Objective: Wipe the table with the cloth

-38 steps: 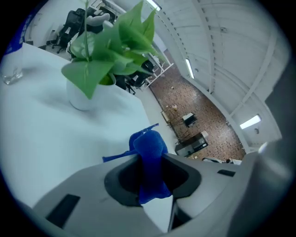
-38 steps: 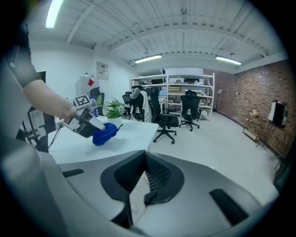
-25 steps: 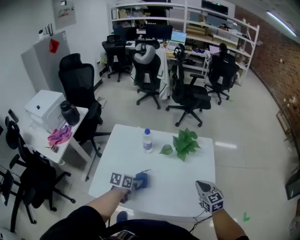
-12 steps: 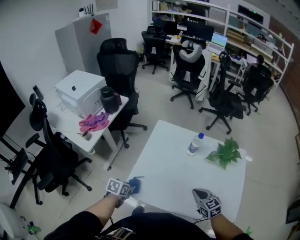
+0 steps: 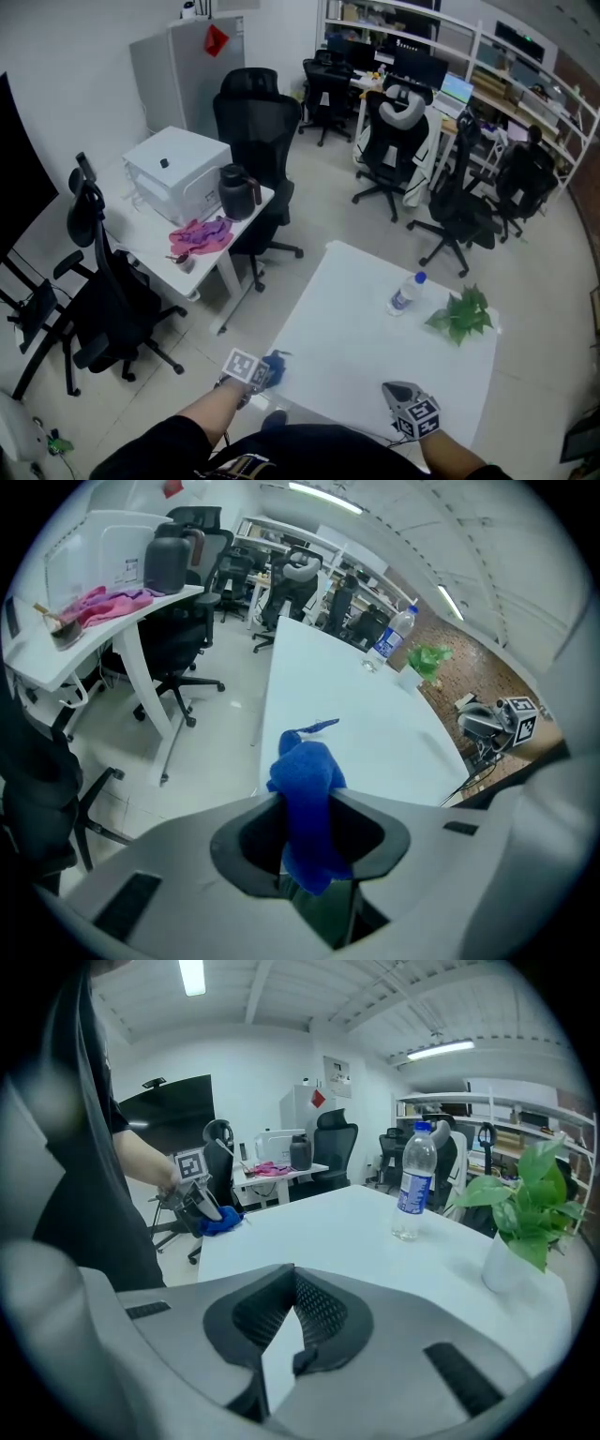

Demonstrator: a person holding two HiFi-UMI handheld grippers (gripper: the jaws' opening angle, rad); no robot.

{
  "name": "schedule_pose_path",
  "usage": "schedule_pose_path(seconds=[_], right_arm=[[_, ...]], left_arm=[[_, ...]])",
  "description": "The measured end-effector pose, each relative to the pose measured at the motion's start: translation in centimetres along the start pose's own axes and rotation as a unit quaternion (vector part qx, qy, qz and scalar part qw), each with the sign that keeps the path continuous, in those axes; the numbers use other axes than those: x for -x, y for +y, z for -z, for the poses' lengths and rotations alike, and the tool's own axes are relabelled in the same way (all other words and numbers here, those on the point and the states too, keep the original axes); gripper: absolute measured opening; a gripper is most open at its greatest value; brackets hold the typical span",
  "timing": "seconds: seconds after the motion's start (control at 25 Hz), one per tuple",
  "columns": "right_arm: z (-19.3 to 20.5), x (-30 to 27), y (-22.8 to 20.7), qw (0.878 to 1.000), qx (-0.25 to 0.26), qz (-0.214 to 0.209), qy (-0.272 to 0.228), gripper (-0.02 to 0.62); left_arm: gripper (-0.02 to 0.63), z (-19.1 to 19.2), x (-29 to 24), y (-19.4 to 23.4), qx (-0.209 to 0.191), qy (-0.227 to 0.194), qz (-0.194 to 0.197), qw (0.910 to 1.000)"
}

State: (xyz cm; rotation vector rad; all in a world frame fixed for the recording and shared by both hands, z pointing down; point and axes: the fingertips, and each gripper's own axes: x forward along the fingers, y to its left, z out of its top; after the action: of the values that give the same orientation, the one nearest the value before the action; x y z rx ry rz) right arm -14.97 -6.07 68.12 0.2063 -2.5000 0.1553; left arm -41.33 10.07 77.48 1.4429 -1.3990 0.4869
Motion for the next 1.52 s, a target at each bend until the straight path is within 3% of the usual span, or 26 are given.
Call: schedule_pose_path(seconds=[0.08, 0.4, 0.44, 0.48, 0.52, 0.72, 0.84, 1.04, 1.16, 1.36, 1.52], right_arm=[[0.1, 0.2, 0.2, 1.0, 0.001, -0.002, 0.001, 0.017], [0.5, 2.3, -0.7, 1.0, -0.007, 0.012, -0.008, 0.017], [0.6, 2.6, -0.9, 1.0, -0.01, 0.015, -0.01, 0.017], [0.6, 2.9, -1.0, 1.0, -0.013, 0.018, -0.013, 0.017], [0.7, 3.2, -1.1, 1.0, -0.015, 0.02, -0.016, 0.017], [0.4, 5.4, -2.3, 0.999, -0.024, 0.037, -0.032, 0.017], [0.0, 7.1, -3.9, 0.996, -0.047, 0.055, -0.053, 0.017], [-0.8, 10.2, -8.8, 0.983, -0.117, 0.1, -0.103, 0.017], [-1.4, 11.4, -11.6, 0.977, -0.129, 0.123, -0.119, 0.017], [-1.8, 11.5, -15.2, 0.972, -0.144, 0.148, -0.115, 0.015], [-1.2, 10.5, -16.4, 0.975, -0.137, 0.157, -0.079, 0.015]], left_arm=[[0.121, 0.0, 0.0, -0.6, -0.009, 0.006, -0.007, 0.9999], [0.146, -0.6, -1.1, -2.1, 0.024, -0.01, 0.014, 0.9996], [0.17, -1.0, -1.0, -2.3, 0.025, -0.017, 0.02, 0.9994], [0.249, -1.5, -0.9, -2.6, 0.029, -0.028, 0.028, 0.9988], [0.372, -2.1, -0.7, -2.9, 0.034, -0.044, 0.037, 0.9978], [0.394, -7.5, 2.6, -5.2, 0.03, -0.157, 0.056, 0.9856], [0.292, -12.0, 4.9, -10.2, -0.013, -0.226, 0.115, 0.9672], [0.006, -17.9, 4.5, -20.5, -0.096, -0.3, 0.19, 0.9301], [0.006, -19.7, 1.9, -26.0, -0.143, -0.313, 0.205, 0.9165], [0.006, -20.5, -4.0, -33.4, -0.226, -0.273, 0.197, 0.914], [0.006, -20.5, -7.7, -36.2, -0.244, -0.223, 0.203, 0.9219]])
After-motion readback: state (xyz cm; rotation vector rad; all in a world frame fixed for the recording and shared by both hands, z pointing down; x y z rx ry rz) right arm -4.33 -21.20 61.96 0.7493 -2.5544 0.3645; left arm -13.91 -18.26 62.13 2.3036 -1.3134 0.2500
